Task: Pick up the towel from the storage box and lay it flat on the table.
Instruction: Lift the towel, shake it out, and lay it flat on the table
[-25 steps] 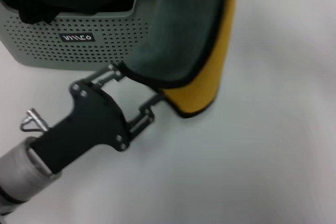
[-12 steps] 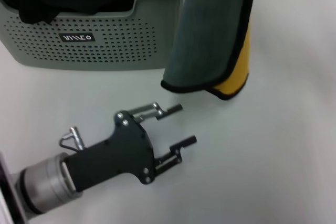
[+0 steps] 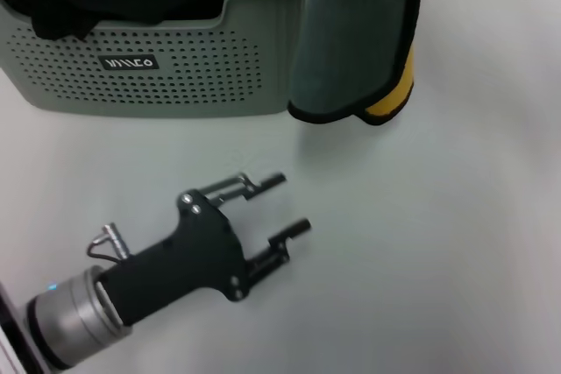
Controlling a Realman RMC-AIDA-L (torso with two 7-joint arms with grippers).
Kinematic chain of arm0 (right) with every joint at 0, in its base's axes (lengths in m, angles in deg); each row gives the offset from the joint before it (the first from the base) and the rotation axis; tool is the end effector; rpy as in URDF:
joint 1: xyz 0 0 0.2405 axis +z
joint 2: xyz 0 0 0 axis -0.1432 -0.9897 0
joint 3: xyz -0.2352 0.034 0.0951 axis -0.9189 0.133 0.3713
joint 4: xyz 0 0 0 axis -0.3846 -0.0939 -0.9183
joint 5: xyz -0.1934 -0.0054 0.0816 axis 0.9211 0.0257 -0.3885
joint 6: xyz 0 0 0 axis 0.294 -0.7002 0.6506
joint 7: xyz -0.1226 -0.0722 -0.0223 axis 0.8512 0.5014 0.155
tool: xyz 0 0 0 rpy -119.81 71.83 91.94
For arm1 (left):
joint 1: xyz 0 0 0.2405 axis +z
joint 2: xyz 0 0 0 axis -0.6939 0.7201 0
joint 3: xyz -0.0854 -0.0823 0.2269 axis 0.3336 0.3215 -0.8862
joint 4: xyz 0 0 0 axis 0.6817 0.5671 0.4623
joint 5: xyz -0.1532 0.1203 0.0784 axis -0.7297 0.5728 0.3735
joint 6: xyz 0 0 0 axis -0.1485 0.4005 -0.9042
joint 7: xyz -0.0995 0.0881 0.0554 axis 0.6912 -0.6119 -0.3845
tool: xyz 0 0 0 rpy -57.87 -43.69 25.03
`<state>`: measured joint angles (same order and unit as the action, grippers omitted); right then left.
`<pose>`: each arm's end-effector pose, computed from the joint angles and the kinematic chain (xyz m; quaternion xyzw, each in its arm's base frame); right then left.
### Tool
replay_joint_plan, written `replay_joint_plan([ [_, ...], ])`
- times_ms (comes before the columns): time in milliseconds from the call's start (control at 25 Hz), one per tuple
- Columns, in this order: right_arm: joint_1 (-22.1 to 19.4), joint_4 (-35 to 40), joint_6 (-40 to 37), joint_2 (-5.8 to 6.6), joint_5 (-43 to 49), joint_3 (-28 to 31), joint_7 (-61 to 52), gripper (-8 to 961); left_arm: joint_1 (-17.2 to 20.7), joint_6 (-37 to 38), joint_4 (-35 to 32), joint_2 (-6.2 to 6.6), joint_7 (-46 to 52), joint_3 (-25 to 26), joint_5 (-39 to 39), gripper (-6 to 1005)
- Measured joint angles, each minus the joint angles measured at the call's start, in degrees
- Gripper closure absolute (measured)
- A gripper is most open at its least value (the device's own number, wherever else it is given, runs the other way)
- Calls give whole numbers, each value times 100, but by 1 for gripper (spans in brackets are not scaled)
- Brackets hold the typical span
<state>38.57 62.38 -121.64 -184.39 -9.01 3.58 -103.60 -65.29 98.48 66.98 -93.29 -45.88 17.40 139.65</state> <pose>0.0924 0.3643 0.0692 -0.7725 -0.1506 0.5430 0.2928 -0.2650 0.2099 -0.0700 -0.8487 0.1657 -0.3741 0.3351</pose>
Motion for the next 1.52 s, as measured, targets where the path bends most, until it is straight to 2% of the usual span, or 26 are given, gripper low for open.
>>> replay_joint_plan([
  [200, 72, -6, 355, 0, -307, -414, 126, 942, 39, 164, 237, 2, -1081, -1, -644, 539],
  [480, 381, 39, 776, 0, -614, -1146, 95, 942, 9, 256, 654, 5, -3825, 37, -1087, 540],
  [720, 605, 72, 1072, 0, -705, -1583, 135, 942, 25, 544, 718, 5, -4078, 423, -1100, 539],
  [880, 617, 75, 1073, 0, -735, -1658, 142, 942, 122, 733, 803, 5, -4163, 765, -1099, 539],
  [1160, 643, 114, 1038, 0, -820, -1785, 109, 942, 232, 759, 890, 4, -4630, 1002, -1122, 540],
  [1360, 647, 172, 997, 0, -1032, -1886, 100, 941, 216, 709, 958, 4, -5240, 1123, -1133, 540],
  [1520, 654, 170, 972, 0, -1108, -1918, -110, 941, 170, 591, 998, 5, -6109, 1172, -1099, 540],
])
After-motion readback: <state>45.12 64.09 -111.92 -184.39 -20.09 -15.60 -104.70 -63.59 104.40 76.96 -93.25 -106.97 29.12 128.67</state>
